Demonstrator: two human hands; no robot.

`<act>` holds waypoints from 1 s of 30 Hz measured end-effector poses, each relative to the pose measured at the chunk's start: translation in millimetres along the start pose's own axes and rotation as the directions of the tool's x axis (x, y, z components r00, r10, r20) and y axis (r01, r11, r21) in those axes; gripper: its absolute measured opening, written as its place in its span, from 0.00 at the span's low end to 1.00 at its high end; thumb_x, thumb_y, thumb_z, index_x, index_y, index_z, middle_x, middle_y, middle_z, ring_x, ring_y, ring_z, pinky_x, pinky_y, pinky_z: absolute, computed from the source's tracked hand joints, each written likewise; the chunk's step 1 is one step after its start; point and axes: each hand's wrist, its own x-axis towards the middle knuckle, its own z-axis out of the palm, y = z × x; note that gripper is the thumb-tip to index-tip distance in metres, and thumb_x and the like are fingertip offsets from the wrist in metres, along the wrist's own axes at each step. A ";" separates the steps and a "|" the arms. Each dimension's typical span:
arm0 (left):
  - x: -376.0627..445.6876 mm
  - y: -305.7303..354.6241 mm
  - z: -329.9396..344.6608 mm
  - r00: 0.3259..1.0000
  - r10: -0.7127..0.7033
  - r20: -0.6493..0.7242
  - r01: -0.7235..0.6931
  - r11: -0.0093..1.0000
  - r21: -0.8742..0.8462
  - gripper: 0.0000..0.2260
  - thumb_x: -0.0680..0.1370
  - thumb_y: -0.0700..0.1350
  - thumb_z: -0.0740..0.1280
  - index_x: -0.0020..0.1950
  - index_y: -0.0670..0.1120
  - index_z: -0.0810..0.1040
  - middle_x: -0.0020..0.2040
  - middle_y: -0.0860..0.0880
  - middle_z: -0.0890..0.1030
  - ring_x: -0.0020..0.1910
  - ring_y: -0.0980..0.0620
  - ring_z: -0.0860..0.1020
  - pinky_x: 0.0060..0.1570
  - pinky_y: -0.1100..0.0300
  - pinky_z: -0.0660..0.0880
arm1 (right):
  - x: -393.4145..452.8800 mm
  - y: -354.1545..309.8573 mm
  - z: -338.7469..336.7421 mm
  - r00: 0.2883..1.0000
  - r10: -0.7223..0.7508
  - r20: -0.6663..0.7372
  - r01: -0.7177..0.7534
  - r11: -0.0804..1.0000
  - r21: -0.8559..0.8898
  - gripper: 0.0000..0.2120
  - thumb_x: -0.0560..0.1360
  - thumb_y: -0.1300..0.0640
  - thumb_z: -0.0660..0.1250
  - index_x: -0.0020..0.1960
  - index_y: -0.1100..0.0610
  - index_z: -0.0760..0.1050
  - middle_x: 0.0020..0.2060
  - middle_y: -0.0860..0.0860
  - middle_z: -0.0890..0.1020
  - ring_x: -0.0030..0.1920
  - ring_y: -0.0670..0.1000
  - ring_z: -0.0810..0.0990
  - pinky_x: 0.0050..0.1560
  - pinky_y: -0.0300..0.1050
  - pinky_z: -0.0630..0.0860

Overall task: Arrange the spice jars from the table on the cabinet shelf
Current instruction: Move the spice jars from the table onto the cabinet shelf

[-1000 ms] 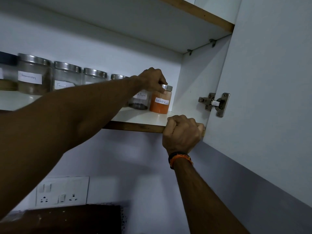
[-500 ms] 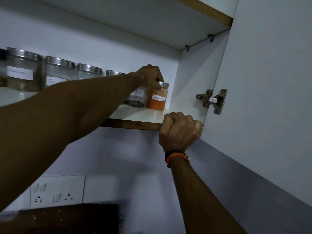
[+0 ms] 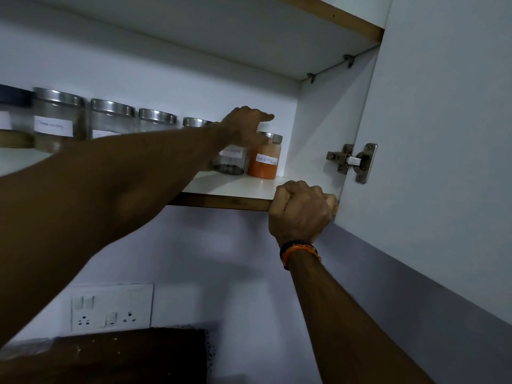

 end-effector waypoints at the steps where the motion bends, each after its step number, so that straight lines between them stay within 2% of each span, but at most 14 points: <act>1: -5.4 -1.4 -5.5 1.000 0.006 0.007 -0.006 1.000 0.001 0.31 0.80 0.56 0.67 0.79 0.50 0.62 0.79 0.47 0.65 0.77 0.43 0.63 0.75 0.44 0.60 | 0.1 -0.8 -1.7 1.000 -0.002 0.015 0.002 1.000 -0.010 0.15 0.73 0.53 0.59 0.35 0.55 0.82 0.29 0.50 0.81 0.32 0.46 0.69 0.47 0.43 0.58; 8: -63.8 4.0 -38.9 0.997 0.023 0.072 -0.025 0.999 0.033 0.31 0.79 0.52 0.70 0.78 0.47 0.63 0.78 0.45 0.67 0.77 0.44 0.64 0.74 0.46 0.61 | 3.0 -5.3 -18.9 0.972 -0.025 0.232 0.061 0.987 -0.147 0.20 0.76 0.51 0.51 0.38 0.55 0.79 0.33 0.51 0.81 0.36 0.50 0.68 0.50 0.49 0.63; 13: -123.3 10.3 -54.1 0.997 0.050 0.064 -0.050 0.999 0.007 0.32 0.77 0.54 0.72 0.77 0.44 0.66 0.73 0.43 0.73 0.70 0.44 0.71 0.67 0.50 0.67 | 8.9 -8.0 -33.2 0.909 -0.044 0.415 0.164 0.952 -0.259 0.19 0.81 0.52 0.51 0.42 0.55 0.77 0.39 0.53 0.82 0.39 0.52 0.69 0.52 0.53 0.66; 16: -158.9 10.2 -69.8 0.998 0.049 0.040 -0.050 0.998 0.027 0.32 0.76 0.57 0.72 0.76 0.44 0.68 0.72 0.44 0.74 0.70 0.44 0.72 0.67 0.49 0.69 | 9.8 -12.7 -40.7 0.879 -0.040 0.474 0.199 0.936 -0.289 0.18 0.81 0.52 0.51 0.41 0.54 0.76 0.41 0.54 0.83 0.38 0.53 0.69 0.51 0.52 0.67; 19: -192.1 4.6 -90.3 0.998 0.043 0.051 -0.044 0.999 0.030 0.28 0.76 0.52 0.72 0.73 0.44 0.71 0.69 0.43 0.77 0.67 0.43 0.75 0.63 0.50 0.73 | 11.9 -19.8 -47.1 0.833 -0.026 0.553 0.238 0.919 -0.314 0.18 0.82 0.51 0.50 0.41 0.53 0.74 0.43 0.54 0.84 0.39 0.54 0.72 0.51 0.51 0.67; 23: -233.3 -11.3 -121.8 0.996 -0.014 0.086 0.006 0.996 0.091 0.28 0.76 0.51 0.71 0.74 0.45 0.70 0.70 0.45 0.77 0.67 0.46 0.75 0.64 0.53 0.71 | 14.4 -38.1 -55.3 0.743 0.001 0.669 0.274 0.912 -0.305 0.20 0.83 0.50 0.48 0.51 0.55 0.77 0.50 0.54 0.83 0.50 0.58 0.79 0.59 0.55 0.70; 27: -266.5 -26.5 -151.7 0.991 -0.074 0.111 0.058 0.988 0.140 0.27 0.77 0.51 0.72 0.73 0.44 0.71 0.70 0.45 0.77 0.68 0.46 0.75 0.63 0.54 0.71 | 8.9 -72.4 -56.4 0.682 0.027 0.731 0.266 0.921 -0.283 0.20 0.82 0.48 0.50 0.54 0.56 0.78 0.51 0.56 0.82 0.51 0.59 0.78 0.60 0.57 0.68; 30: -291.3 -33.4 -176.1 0.982 -0.125 0.144 0.098 0.979 0.176 0.28 0.76 0.51 0.72 0.74 0.45 0.71 0.69 0.45 0.77 0.67 0.46 0.75 0.63 0.53 0.72 | 0.8 -116.9 -55.1 0.655 -0.006 0.756 0.176 0.974 -0.145 0.18 0.81 0.47 0.54 0.52 0.58 0.78 0.50 0.57 0.82 0.50 0.58 0.78 0.60 0.56 0.71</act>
